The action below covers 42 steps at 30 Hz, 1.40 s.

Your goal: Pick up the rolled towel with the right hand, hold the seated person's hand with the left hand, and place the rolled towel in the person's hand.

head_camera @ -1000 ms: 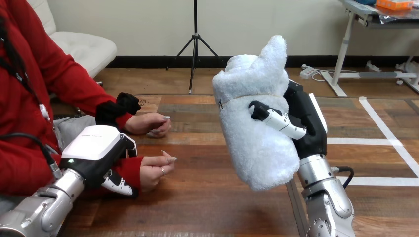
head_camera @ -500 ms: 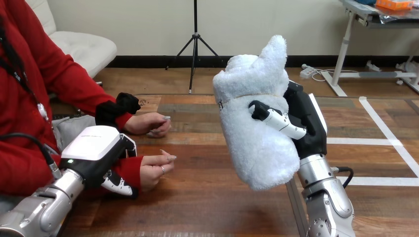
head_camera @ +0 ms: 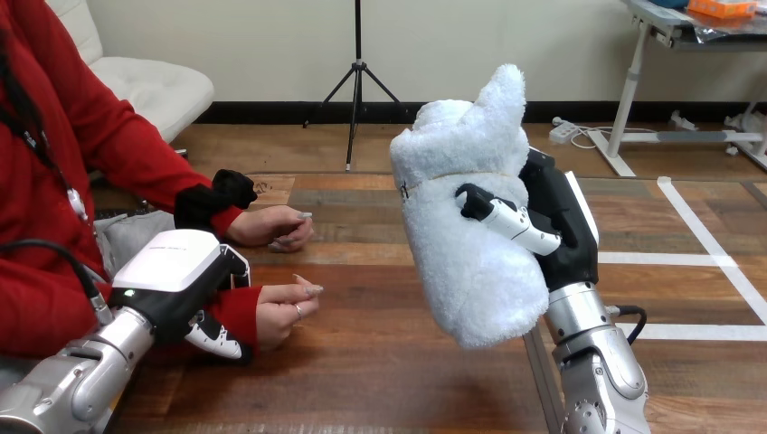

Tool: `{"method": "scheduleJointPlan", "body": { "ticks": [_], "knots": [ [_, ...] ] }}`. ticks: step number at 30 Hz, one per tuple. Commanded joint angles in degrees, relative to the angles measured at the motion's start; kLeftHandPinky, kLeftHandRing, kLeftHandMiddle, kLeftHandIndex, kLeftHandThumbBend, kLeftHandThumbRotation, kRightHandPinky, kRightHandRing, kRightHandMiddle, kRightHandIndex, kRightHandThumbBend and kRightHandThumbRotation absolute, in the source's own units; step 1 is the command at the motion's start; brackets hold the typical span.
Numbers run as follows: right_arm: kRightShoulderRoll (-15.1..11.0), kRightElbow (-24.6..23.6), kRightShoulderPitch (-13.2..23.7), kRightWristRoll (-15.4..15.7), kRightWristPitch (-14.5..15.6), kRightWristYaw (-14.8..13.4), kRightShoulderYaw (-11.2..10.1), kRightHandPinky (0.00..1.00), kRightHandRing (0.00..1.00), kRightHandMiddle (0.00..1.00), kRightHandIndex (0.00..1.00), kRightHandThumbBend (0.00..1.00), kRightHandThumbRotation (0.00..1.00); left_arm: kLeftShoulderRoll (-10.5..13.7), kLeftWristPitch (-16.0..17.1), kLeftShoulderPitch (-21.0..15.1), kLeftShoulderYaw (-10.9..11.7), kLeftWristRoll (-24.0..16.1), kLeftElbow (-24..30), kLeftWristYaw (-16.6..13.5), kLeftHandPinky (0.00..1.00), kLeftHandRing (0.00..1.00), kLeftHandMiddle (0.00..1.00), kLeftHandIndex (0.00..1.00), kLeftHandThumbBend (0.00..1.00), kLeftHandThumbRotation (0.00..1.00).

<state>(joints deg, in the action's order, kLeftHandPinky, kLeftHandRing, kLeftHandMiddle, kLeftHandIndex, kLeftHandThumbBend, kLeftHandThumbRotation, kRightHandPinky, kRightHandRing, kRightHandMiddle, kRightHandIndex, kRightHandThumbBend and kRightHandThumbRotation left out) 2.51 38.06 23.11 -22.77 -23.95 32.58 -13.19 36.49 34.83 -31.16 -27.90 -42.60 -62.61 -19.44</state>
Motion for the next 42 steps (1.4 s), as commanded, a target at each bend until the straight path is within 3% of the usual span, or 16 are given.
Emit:
{"method": "scheduleJointPlan", "body": {
  "ticks": [1, 8, 17, 42],
  "knots": [
    [0.7, -3.2, 2.4, -0.7, -0.8, -0.1, 0.5, 0.0, 0.05, 0.15, 0.22, 0.42, 0.0, -0.2, 0.6, 1.5, 0.1, 0.5, 2.9, 1.0, 0.31, 0.31, 0.35, 0.34, 0.81, 0.01],
    [0.7, -1.9, 2.7, -0.8, -1.0, 0.4, 0.4, 0.0, 0.05, 0.14, 0.22, 0.42, 0.0, 0.5, 0.9, 2.2, 0.5, 0.6, 5.7, 0.8, 0.31, 0.31, 0.35, 0.34, 0.79, 0.01],
    [0.6, 0.7, 3.5, -1.0, -2.1, 1.7, 0.0, 0.0, 0.05, 0.14, 0.22, 0.42, 0.0, 1.2, 0.1, 3.7, 2.1, 1.2, 10.1, 2.6, 0.3, 0.31, 0.35, 0.34, 0.78, 0.02],
    [0.7, 3.0, 4.2, -0.5, -3.0, 1.1, -0.2, 0.01, 0.07, 0.16, 0.24, 0.48, 0.0, 2.3, -0.3, 6.9, 5.0, 2.3, 17.2, 4.8, 0.3, 0.31, 0.35, 0.35, 0.76, 0.02]
  ]
}}
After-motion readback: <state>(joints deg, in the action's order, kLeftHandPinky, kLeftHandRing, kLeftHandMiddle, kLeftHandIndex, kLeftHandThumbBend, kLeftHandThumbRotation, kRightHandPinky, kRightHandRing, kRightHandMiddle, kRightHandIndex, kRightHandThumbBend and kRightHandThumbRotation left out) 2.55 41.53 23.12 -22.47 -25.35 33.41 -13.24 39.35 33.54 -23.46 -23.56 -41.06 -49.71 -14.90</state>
